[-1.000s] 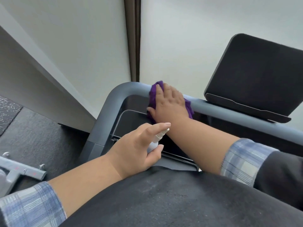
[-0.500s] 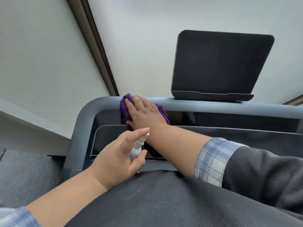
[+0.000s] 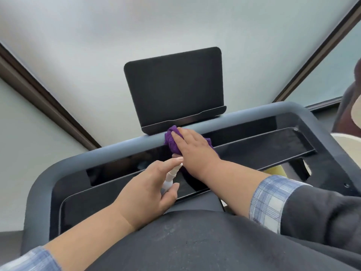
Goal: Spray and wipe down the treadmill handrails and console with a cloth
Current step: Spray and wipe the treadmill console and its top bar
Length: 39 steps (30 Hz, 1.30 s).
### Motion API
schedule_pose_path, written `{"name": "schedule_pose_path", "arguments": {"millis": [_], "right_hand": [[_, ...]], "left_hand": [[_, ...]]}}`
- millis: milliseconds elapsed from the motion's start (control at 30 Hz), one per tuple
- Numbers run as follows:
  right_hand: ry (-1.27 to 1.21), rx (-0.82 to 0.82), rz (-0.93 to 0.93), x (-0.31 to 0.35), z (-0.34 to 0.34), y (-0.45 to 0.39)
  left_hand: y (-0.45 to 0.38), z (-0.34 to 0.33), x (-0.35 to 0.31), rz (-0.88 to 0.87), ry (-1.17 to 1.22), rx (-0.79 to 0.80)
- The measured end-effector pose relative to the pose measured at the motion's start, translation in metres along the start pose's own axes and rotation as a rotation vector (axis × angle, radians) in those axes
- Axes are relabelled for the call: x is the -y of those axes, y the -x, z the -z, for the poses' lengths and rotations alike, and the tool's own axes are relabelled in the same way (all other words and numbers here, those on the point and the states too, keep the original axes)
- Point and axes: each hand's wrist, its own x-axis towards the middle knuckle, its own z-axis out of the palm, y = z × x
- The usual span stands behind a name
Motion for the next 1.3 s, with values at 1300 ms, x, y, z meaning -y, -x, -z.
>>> {"name": "schedule_pose_path", "arguments": {"millis": [1300], "right_hand": [[-0.871, -0.437, -0.701, -0.26, 0.094, 0.198]], "left_hand": [[-0.226, -0.21, -0.179, -0.027, -0.074, 0.297]]}}
